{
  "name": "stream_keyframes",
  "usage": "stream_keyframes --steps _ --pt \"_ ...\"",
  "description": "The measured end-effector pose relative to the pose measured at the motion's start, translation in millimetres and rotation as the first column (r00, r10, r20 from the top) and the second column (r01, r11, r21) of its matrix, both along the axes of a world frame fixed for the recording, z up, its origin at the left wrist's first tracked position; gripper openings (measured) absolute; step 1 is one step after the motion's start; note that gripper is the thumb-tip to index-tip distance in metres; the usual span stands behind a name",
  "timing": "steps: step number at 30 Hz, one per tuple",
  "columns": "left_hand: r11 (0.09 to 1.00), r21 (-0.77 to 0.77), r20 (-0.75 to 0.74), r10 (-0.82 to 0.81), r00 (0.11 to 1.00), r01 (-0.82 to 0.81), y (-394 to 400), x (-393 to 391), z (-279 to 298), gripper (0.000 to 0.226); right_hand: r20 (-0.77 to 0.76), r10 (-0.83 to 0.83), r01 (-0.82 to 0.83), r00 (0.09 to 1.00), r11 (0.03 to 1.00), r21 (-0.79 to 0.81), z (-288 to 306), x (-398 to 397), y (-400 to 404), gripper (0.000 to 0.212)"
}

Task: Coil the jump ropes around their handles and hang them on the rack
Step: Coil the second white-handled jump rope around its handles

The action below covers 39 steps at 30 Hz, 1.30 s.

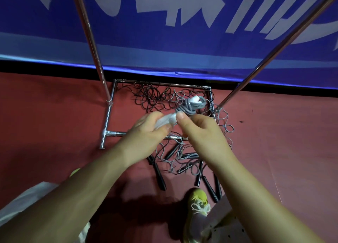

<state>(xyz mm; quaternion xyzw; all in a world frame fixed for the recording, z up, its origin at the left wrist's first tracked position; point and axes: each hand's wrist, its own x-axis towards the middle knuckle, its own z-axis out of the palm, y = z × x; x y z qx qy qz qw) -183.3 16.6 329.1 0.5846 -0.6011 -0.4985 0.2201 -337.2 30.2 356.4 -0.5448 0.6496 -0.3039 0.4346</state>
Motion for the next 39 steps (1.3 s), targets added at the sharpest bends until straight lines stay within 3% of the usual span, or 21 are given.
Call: stream_keyframes --steps 2,5,7,9,10,12,13,14,17,19,22,26,30,32,35,37,39 --pt "0.998 -0.056 0.063 -0.001 0.998 0.004 2 -2 -2 0.014 -0.019 -0.015 0.015 1.0 1.0 -0.021 0 4 -1 0.043" --pt "0.999 -0.039 0.044 -0.03 0.999 0.031 1 3 3 0.03 -0.075 0.029 -0.034 0.997 0.997 -0.074 -2 10 -1 0.035" --pt "0.987 0.125 -0.226 -0.069 0.972 0.099 -1 11 4 0.04 -0.043 0.105 -0.11 0.993 0.988 -0.111 -4 11 0 0.035" --pt "0.864 0.413 -0.626 0.04 0.779 0.288 -1 16 3 0.045 0.149 0.16 -0.142 0.976 0.981 -0.13 -7 7 1 0.035" --pt "0.771 0.459 -0.767 0.093 0.635 0.441 1 17 3 0.052 0.23 0.186 -0.157 0.955 0.978 -0.137 -8 4 1 0.034" --pt "0.666 0.399 -0.9 0.154 0.407 0.63 3 15 -3 0.06 0.281 0.227 -0.19 0.932 0.97 -0.153 -10 0 2 0.029" --pt "0.665 0.387 -0.905 0.142 0.401 0.638 4 13 -3 0.062 0.273 0.235 -0.199 0.933 0.968 -0.153 -10 -2 1 0.029" --pt "0.677 0.423 -0.874 0.13 0.468 0.602 4 12 -3 0.064 0.258 0.235 -0.203 0.937 0.968 -0.144 -10 -4 -1 0.031" --pt "0.825 0.462 -0.684 0.1 0.722 0.325 9 6 9 0.064 0.154 0.25 -0.235 0.956 0.966 -0.107 -9 -9 -4 0.038" --pt "0.907 0.388 -0.54 0.079 0.838 0.164 9 5 12 0.059 0.061 0.256 -0.252 0.965 0.965 -0.069 -8 -12 -5 0.039" --pt "0.969 0.229 -0.292 -0.024 0.956 0.094 6 2 7 0.062 -0.105 0.257 -0.26 0.961 0.966 -0.009 -6 -11 -4 0.035" --pt "0.975 0.218 -0.223 0.008 0.975 0.041 4 2 1 0.057 -0.207 0.227 -0.226 0.952 0.974 0.028 -7 -4 -7 0.038" --pt "0.996 0.092 -0.094 0.022 0.995 -0.013 3 0 0 0.052 -0.449 0.17 -0.187 0.877 0.982 0.006 -11 4 -4 0.051" --pt "1.0 0.025 -0.024 -0.009 1.0 0.009 2 2 0 0.056 -0.384 0.157 -0.154 0.91 0.987 0.038 -11 6 -4 0.051" --pt "0.994 -0.082 0.224 -0.052 0.973 0.072 3 5 -1 0.061 -0.15 0.186 -0.16 0.971 0.973 0.166 -11 5 -6 0.07" --pt "0.988 -0.136 0.34 -0.026 0.94 0.076 2 4 -3 0.059 -0.134 0.176 -0.147 0.975 0.969 0.201 -12 5 -7 0.062" --pt "0.987 -0.148 0.339 -0.003 0.941 0.056 1 4 -4 0.058 -0.108 0.12 -0.095 0.987 0.973 0.21 -14 5 -9 0.056"
